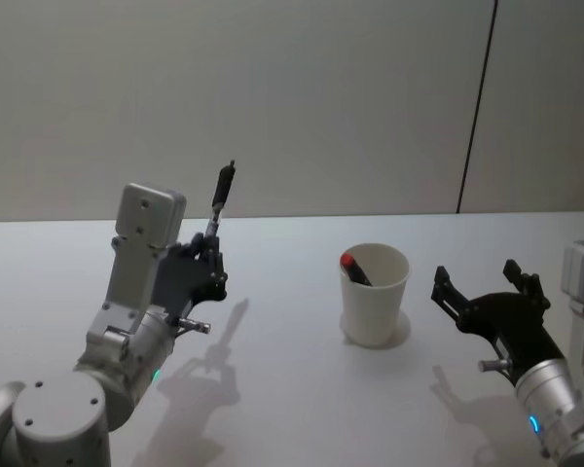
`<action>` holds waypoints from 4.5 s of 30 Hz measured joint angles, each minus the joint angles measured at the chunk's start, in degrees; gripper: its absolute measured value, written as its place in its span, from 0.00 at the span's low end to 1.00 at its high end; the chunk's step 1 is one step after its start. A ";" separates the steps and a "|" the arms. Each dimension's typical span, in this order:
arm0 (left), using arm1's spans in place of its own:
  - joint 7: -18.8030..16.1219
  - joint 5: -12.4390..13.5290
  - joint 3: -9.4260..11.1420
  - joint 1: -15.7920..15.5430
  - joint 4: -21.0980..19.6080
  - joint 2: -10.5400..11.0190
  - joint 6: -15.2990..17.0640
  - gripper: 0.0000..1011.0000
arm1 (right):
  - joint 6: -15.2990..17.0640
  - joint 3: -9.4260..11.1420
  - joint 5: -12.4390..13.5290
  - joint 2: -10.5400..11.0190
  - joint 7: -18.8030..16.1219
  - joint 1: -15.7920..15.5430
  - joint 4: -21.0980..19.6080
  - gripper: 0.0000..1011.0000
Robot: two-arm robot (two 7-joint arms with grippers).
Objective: Place the pen into the pen holder.
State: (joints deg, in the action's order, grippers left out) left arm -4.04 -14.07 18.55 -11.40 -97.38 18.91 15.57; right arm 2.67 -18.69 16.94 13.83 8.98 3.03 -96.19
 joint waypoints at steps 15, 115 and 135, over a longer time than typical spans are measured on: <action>10.83 -1.72 -0.72 0.10 3.98 0.63 -17.08 0.14 | 0.00 0.00 0.00 0.00 0.00 0.00 0.00 0.99; 50.84 2.10 1.16 -9.20 20.59 -2.04 -43.11 0.14 | -5.53 3.44 10.55 9.04 -23.75 -6.75 -6.65 0.99; 50.83 2.10 1.16 -9.20 20.59 -2.04 -43.11 0.14 | -9.44 4.75 24.05 10.43 -36.71 -7.25 -5.25 0.99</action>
State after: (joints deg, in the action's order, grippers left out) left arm 46.79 -11.97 19.71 -20.60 -76.79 16.87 -27.54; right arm -6.77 -13.94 40.98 24.26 -27.73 -4.22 -101.44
